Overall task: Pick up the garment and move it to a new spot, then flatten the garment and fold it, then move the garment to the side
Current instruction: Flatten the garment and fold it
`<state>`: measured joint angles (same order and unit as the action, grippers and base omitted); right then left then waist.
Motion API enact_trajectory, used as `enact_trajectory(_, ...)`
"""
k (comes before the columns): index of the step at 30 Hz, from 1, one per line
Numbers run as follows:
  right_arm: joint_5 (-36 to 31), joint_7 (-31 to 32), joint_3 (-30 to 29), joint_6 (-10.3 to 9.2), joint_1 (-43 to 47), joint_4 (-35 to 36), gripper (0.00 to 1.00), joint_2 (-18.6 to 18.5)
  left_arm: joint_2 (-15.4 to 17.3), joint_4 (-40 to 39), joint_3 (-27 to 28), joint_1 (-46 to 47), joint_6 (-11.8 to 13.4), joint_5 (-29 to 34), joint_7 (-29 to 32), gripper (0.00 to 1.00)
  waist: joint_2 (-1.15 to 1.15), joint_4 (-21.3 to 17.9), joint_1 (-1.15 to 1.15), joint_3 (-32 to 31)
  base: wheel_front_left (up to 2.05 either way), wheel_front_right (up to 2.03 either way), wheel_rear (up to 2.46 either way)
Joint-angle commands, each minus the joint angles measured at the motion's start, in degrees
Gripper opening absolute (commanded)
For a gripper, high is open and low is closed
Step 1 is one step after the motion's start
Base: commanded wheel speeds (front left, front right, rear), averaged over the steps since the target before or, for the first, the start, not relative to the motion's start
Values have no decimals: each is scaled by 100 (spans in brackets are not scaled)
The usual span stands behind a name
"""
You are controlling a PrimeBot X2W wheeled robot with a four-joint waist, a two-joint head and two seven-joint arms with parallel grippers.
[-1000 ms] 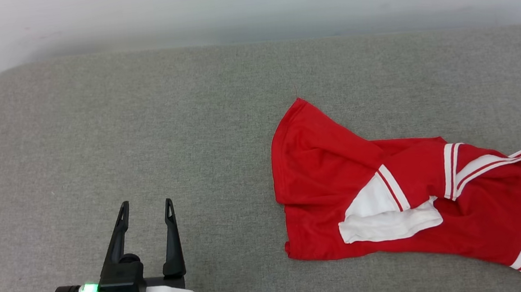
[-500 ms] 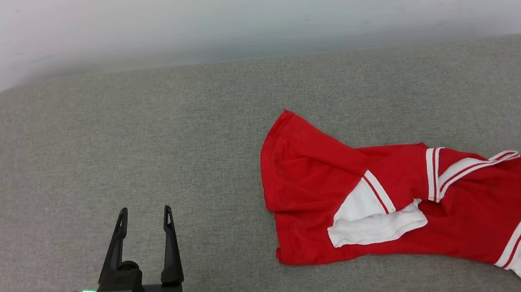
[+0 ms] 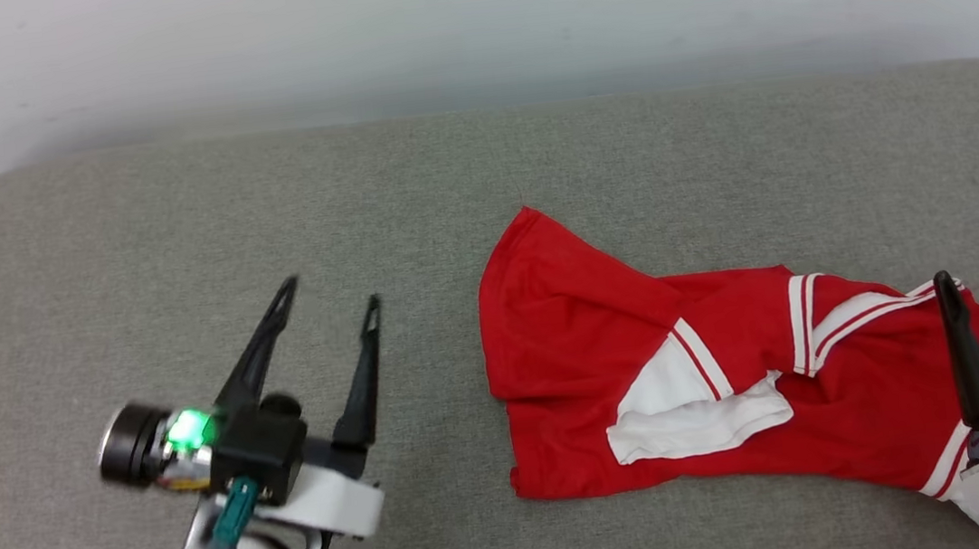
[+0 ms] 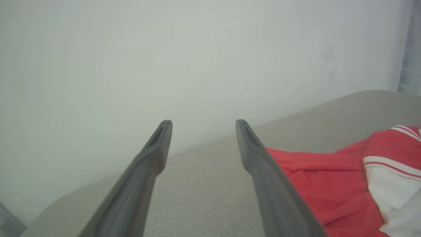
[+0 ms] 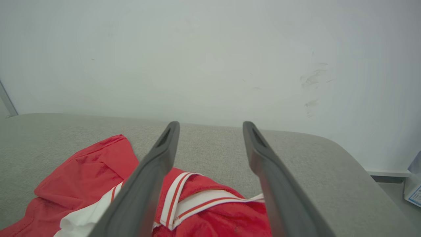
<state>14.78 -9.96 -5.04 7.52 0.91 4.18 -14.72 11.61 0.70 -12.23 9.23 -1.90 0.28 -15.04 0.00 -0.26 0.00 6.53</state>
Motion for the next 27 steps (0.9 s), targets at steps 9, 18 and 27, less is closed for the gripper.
enact_trajectory(9,-142,127,47,-6,-122,189,100,180,691,27,-1404,1739,-548,-1275,1512,100,0,-337,0,201,0,0,0)
enact_trajectory(18,-252,6,130,-6,-361,11,100,246,1535,21,-3411,3399,-549,-3327,3559,100,0,-689,0,532,0,0,0)
enact_trajectory(27,-328,-137,263,-6,-650,-224,100,278,1715,188,-5058,4606,-550,-4593,5305,100,0,-990,0,840,0,0,0)
